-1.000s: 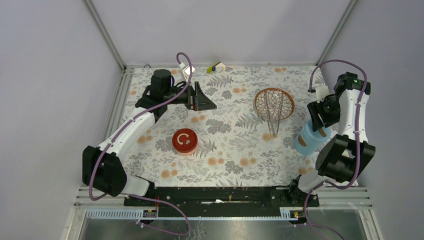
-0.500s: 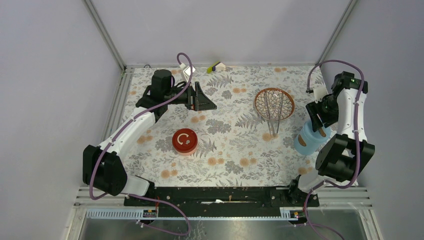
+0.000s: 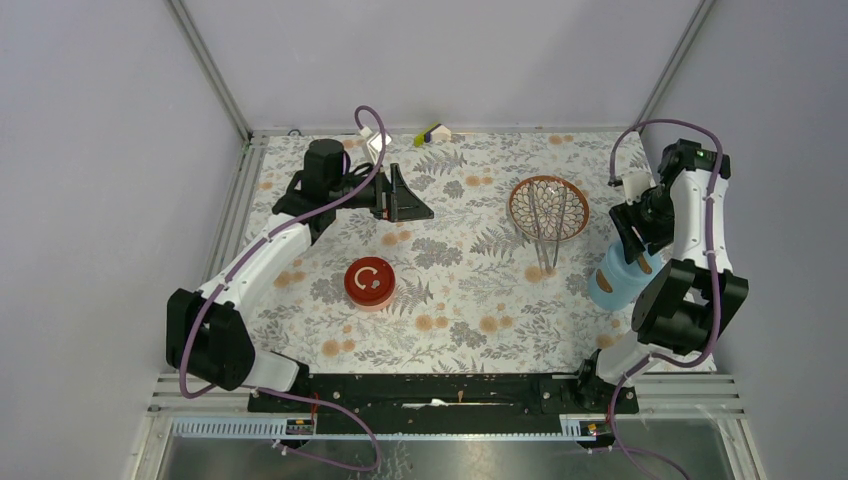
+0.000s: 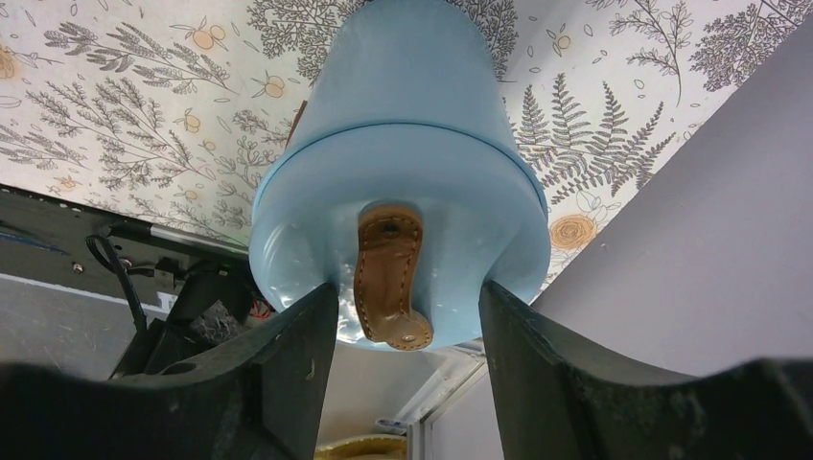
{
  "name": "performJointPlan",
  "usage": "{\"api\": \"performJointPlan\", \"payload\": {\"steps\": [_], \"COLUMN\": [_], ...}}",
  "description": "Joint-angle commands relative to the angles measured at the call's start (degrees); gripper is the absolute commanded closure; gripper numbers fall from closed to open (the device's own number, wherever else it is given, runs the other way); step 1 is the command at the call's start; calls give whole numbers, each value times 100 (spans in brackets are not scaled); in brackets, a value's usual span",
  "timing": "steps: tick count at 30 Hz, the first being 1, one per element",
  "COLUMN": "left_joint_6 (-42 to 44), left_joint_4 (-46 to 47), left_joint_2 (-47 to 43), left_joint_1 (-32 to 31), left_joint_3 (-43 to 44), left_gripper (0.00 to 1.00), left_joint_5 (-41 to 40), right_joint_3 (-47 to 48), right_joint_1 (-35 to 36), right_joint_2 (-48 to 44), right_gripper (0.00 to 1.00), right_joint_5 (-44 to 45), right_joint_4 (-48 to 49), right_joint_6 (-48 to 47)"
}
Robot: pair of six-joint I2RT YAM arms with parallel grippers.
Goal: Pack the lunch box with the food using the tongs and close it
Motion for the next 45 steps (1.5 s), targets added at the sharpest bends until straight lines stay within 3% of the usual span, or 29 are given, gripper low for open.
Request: {"api": "performJointPlan", "payload": {"steps": [1,21,35,45], "left_joint_6": [72,81,81,84], "left_joint_4": [134,133,135,135], "left_joint_2": [50,6,13,61], "left_joint_1": [-23,-32,-32,-32], "left_joint_3": [88,63,78,94], "left_gripper": [1,1,1,1], "left_joint_5": [42,56,43,32], "right_joint_3": [-346,936,-369,-821], "right_joint_1": [59,59,59,59], "right_joint_2": [630,-21,121,244], "right_gripper": [37,37,40,42], "right_joint_5": [-38,-762,-398,-204], "right_joint_4": [18,-373,535,563], "right_joint_6": [-27,118,129,44]}}
